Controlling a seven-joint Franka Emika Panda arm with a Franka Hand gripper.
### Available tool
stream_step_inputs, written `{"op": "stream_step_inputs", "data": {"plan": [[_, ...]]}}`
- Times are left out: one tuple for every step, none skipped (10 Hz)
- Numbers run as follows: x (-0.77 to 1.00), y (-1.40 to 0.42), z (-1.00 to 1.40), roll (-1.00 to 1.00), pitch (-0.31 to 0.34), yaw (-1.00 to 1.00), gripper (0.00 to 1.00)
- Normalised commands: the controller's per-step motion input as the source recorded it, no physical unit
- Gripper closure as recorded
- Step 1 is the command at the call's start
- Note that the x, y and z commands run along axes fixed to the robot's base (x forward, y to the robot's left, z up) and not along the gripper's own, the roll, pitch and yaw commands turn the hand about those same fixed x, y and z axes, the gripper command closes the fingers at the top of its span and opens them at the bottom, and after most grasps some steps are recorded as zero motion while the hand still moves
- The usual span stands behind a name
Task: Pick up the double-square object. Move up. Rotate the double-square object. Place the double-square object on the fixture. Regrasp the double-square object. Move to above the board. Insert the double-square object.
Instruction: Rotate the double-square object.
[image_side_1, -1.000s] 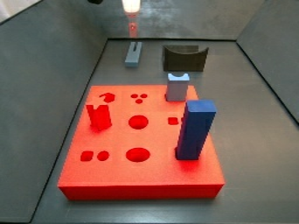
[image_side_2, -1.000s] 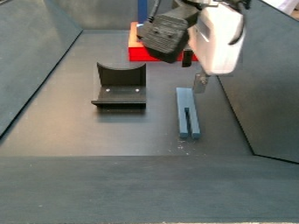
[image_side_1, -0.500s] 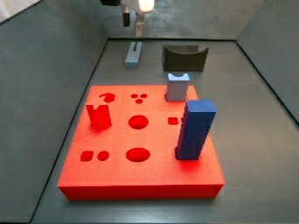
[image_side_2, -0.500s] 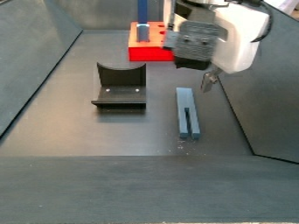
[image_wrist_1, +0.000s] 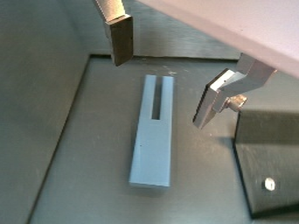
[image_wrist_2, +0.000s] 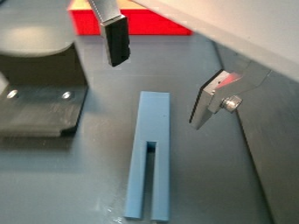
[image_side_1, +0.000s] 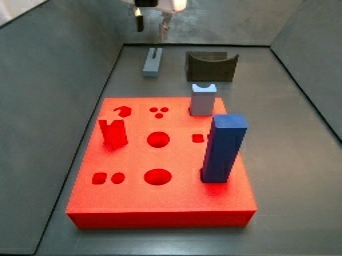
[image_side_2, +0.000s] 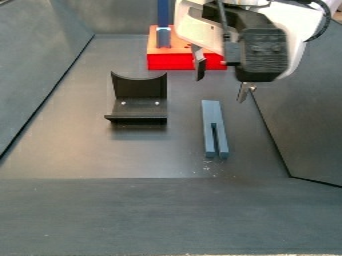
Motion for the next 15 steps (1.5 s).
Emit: {"op": "stream_step_inputs", "data": {"plan": [[0.03, 0.0, -0.04, 0.0, 0.001, 1.0, 0.0], [0.03, 0.0, -0.04, 0.0, 0.001, 1.0, 0.0], [0.03, 0.0, -0.04, 0.0, 0.001, 1.0, 0.0], [0.03, 0.0, -0.04, 0.0, 0.001, 1.0, 0.0], [0.03, 0.0, -0.04, 0.0, 0.001, 1.0, 0.0], [0.03, 0.0, -0.04, 0.0, 0.001, 1.0, 0.0], [0.03, 0.0, -0.04, 0.0, 0.001, 1.0, 0.0], [0.03, 0.0, -0.04, 0.0, 0.001, 0.99, 0.0], [0.03, 0.0, -0.04, 0.0, 0.001, 0.64, 0.0], [0.03, 0.0, -0.04, 0.0, 0.001, 0.49, 0.0], [0.03, 0.0, -0.04, 0.0, 0.001, 0.27, 0.0], [0.0, 0.0, -1.0, 0.0, 0.0, 0.0, 0.0], [0.01, 0.0, -1.0, 0.0, -0.015, -0.04, 0.0], [0.02, 0.0, -1.0, -0.01, -0.035, -0.04, 0.0], [0.03, 0.0, -1.0, -0.02, -0.043, -0.03, 0.0]]}}
